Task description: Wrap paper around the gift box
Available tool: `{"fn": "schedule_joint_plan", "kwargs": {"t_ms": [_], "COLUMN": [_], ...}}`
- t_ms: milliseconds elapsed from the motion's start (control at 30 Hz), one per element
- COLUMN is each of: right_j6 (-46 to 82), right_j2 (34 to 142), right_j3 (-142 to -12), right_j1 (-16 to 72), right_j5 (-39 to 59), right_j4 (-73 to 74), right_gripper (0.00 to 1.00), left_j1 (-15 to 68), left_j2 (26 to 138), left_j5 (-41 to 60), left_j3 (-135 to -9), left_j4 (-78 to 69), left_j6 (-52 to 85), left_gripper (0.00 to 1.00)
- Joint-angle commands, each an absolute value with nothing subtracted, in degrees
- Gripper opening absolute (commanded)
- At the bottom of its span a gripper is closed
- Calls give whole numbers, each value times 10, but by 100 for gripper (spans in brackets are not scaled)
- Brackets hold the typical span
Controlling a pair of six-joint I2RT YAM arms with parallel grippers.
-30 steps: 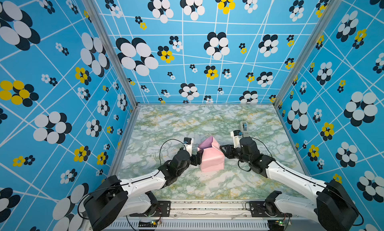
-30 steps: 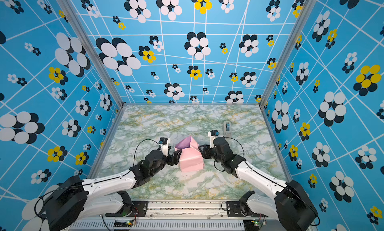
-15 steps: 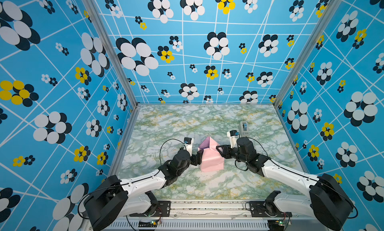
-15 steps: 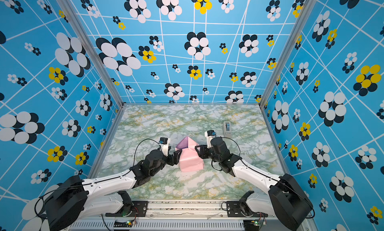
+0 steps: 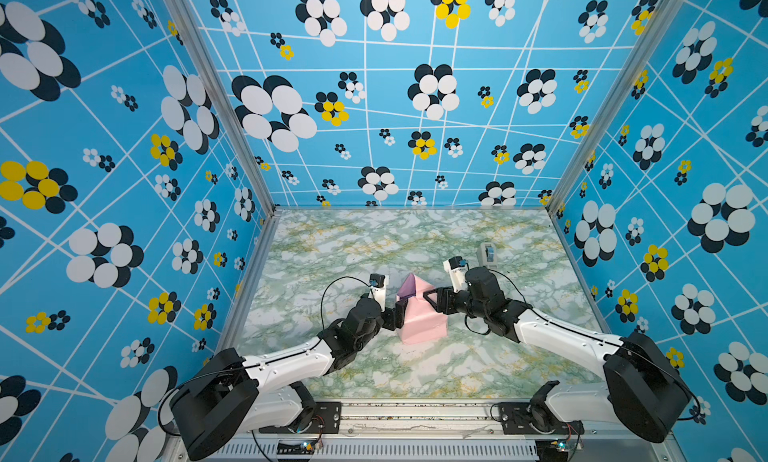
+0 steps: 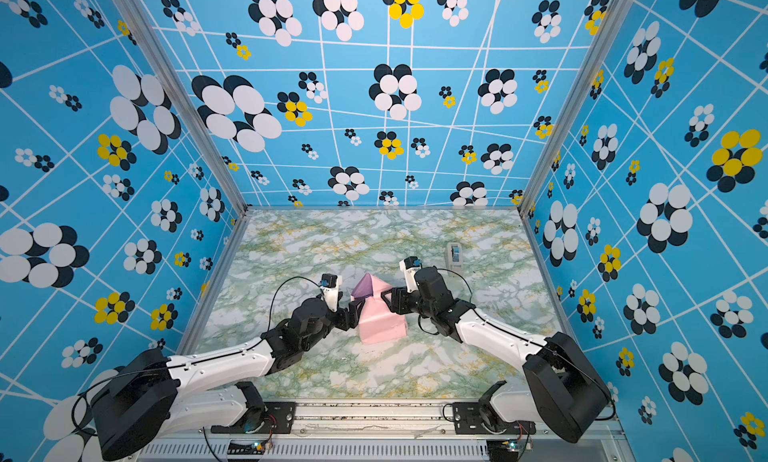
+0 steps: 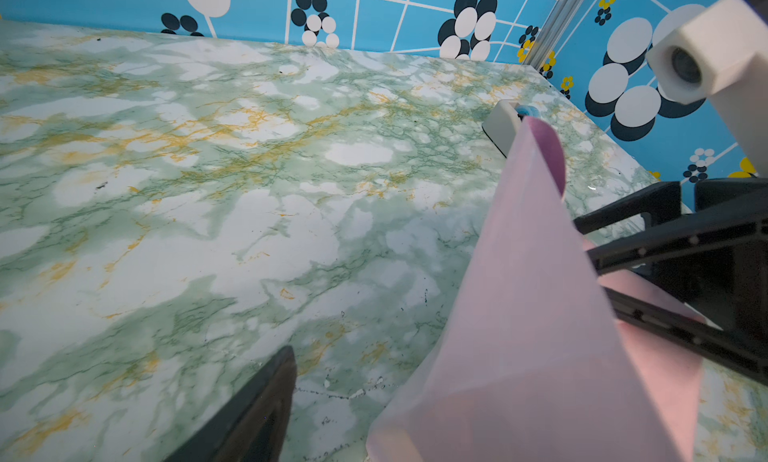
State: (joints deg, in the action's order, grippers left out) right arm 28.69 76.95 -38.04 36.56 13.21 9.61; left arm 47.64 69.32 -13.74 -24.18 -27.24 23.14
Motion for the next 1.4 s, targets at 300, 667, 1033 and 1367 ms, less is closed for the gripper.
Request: {"fn": "schedule_joint_plan", "kwargs": {"t_ms": [300,667,1033,1367], "right_j6": [305,324,395,411], "right_j2": [784,777,737,738], "right_j3": [-345,-333,-306,-305], "right_j1": [369,373,403,412], "right_j5": [118,129,105,68], "right_j4": [-35,-8,29,13], "right_gripper": [60,59,59,59], "left_j1": [502,519,457,447], "left_j2": [643,617,666,680], "left_j5": [-139,-194,-147,-109], "left_j3": [-217,-188,-217,-264], "left_j4": [-212,-232,-267,-241], "left_j6": [317,347,311,269], "left_gripper": [82,79,66,6]}}
